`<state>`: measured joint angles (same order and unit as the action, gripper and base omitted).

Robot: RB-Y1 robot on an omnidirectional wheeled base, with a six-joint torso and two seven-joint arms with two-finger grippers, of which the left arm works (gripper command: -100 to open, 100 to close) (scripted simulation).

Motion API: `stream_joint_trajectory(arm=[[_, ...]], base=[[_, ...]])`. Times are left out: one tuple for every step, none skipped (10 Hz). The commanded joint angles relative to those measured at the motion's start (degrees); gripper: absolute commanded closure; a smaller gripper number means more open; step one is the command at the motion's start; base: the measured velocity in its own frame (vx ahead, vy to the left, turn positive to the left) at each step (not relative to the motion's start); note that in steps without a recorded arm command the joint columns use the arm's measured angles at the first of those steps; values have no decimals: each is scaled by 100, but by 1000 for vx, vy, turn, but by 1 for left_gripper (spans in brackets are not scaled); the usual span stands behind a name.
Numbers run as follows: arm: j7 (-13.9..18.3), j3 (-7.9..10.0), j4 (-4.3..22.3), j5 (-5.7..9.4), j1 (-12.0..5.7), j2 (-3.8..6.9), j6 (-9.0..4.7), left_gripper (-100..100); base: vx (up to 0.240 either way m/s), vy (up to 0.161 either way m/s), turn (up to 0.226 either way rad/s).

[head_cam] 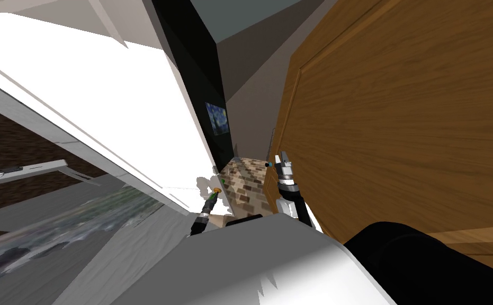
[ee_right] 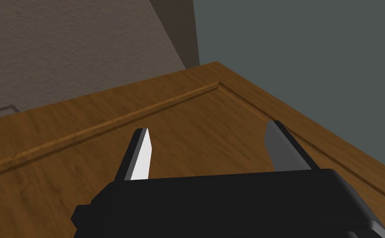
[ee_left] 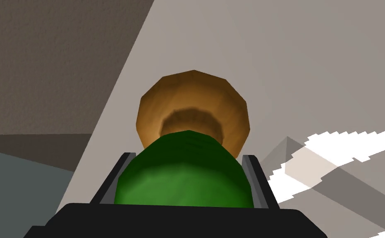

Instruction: Push the door open

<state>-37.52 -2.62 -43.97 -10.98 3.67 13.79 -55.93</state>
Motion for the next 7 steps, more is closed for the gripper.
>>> stream_joint_trajectory(arm=[[92, 50, -195, 34, 49, 31, 90, 100], [320, 64, -174, 118, 21, 5, 96, 100], [477, 81, -150, 212, -11, -25, 104, 100], [554, 81, -150, 212, -11, -25, 104, 100], [767, 97, -127, 305, -42, -55, 112, 100], [925, 113, -103, 398, -73, -85, 119, 100], [1021, 113, -103, 398, -73, -85, 119, 100]], base=[[9, -3, -3], [22, 3, -14], [37, 7, -41], [30, 7, -33], [30, 2, -35], [38, 8, -43], [35, 4, -28]])
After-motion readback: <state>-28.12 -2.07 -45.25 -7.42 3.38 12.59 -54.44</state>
